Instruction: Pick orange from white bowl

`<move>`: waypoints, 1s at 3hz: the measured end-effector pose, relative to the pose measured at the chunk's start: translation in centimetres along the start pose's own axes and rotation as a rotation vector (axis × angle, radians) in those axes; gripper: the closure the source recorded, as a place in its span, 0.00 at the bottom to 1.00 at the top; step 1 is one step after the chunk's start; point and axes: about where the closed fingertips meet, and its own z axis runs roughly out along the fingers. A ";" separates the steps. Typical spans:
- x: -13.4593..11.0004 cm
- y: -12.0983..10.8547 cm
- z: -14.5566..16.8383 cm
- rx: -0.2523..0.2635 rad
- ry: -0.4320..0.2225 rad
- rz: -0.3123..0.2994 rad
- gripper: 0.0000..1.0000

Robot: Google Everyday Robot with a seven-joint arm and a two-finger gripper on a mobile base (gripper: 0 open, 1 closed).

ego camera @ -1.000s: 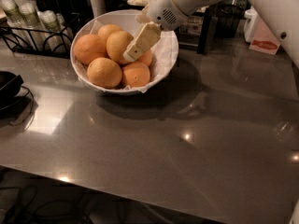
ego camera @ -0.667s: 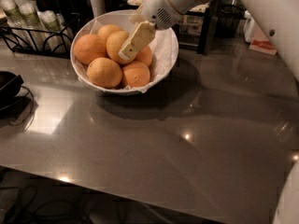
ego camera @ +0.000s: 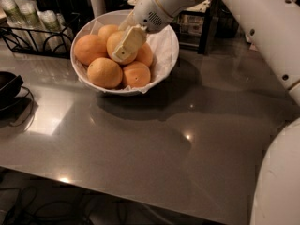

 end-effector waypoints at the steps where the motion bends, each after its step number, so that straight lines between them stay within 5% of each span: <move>1: 0.8 -1.5 1.5 -0.030 0.020 0.002 0.27; 3: 1.0 -1.8 1.8 -0.040 0.027 0.013 0.30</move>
Offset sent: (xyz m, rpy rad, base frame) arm 0.0185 0.0008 -0.0119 -0.0199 0.0204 0.0116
